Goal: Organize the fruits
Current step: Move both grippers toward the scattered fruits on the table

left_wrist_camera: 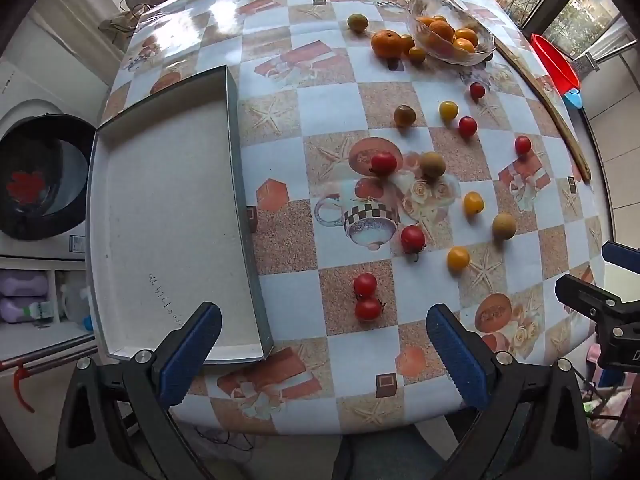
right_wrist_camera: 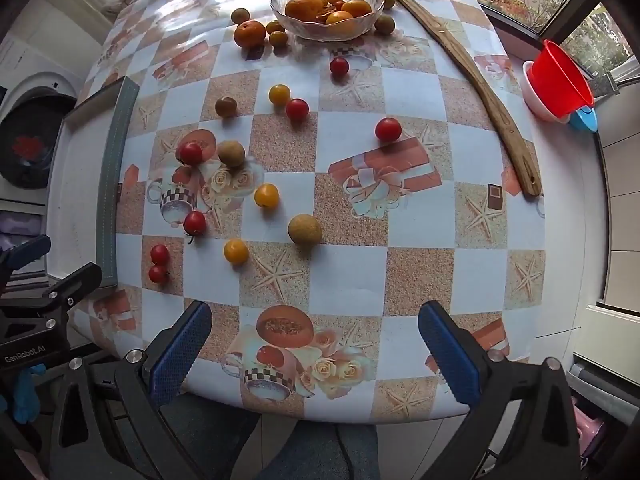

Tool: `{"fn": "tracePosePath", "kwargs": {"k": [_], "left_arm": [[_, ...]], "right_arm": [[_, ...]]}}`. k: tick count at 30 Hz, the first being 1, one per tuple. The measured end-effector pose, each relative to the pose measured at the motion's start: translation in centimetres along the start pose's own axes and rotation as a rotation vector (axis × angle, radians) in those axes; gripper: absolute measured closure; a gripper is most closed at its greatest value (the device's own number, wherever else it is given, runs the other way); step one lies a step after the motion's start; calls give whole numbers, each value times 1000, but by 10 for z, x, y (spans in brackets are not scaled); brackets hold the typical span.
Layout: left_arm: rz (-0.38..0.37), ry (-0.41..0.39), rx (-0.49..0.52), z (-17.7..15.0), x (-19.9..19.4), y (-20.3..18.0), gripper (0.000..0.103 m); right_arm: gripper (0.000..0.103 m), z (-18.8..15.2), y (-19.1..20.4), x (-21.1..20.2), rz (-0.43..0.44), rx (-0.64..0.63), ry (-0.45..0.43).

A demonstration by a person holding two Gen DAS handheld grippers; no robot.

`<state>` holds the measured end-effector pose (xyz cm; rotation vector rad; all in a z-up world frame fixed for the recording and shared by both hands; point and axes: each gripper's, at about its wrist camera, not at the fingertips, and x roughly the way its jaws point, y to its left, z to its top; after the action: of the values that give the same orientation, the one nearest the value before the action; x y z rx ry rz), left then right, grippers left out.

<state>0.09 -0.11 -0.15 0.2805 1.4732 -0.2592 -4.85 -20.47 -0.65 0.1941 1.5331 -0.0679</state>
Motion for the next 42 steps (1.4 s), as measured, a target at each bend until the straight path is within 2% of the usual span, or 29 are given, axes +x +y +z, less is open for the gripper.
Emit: {"fn": "tracePosePath", "kwargs": {"k": [6,14,18,22,26,32,42], "left_arm": [[9,9,-7,4,0,2,0],[16,18,-13,2,5,10,0],[-7,23,-15,3,8,9,0],[-25,38,-18,2,11,9,0],[-10,36,-21,0,14,9,0],[-1,37,-26,1,16,11,0],[5,-7,11,28,30,3,0]], "right_arm": [[0,-3,2,4,15,-15,-21],[0,5,3,0,-10,8,-18],[0,4,0,6,23,47,7],[0,1,2,12,10,62,28],[0,-1,2,13,47,50,37],[0,-3,0,18,53,60,53],[0,-3,-9,34,52,103,62]]}}
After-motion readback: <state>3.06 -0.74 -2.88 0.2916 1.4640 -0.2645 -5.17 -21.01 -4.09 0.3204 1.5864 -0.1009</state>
